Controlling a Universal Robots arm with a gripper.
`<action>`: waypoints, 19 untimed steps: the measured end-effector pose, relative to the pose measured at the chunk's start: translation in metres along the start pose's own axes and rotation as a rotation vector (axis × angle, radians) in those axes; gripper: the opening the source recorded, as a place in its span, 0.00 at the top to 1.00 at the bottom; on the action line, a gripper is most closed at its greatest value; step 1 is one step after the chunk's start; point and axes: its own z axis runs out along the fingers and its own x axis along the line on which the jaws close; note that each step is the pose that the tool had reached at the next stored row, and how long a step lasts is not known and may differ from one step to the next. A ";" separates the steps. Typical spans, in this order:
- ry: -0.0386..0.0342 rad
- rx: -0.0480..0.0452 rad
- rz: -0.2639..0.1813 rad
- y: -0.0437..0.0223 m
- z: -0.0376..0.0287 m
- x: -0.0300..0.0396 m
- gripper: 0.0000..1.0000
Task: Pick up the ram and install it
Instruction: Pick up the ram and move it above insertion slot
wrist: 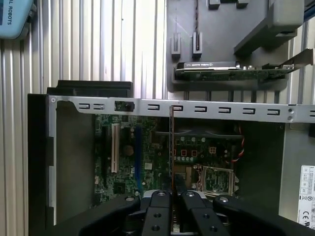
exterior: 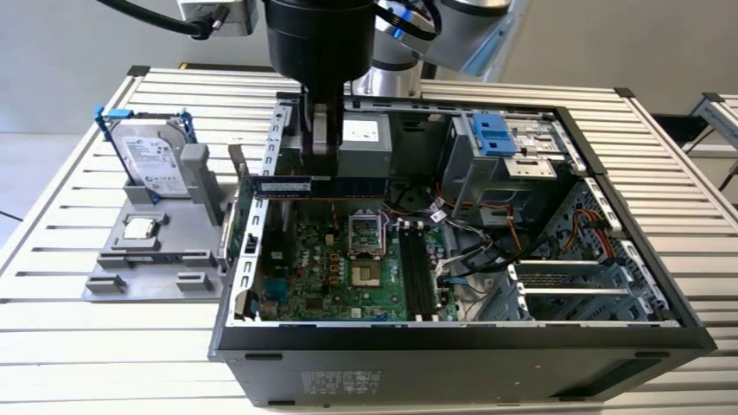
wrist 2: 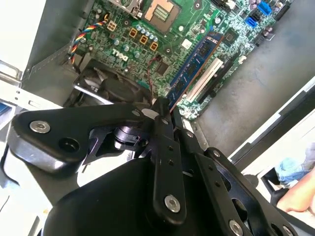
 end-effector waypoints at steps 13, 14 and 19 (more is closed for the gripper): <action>-0.0003 -0.0032 0.039 -0.0125 -0.0001 0.0001 1.00; -0.0004 -0.0036 0.044 -0.0132 -0.0001 0.0001 1.00; -0.0005 -0.0056 0.068 -0.0166 -0.0001 0.0001 1.00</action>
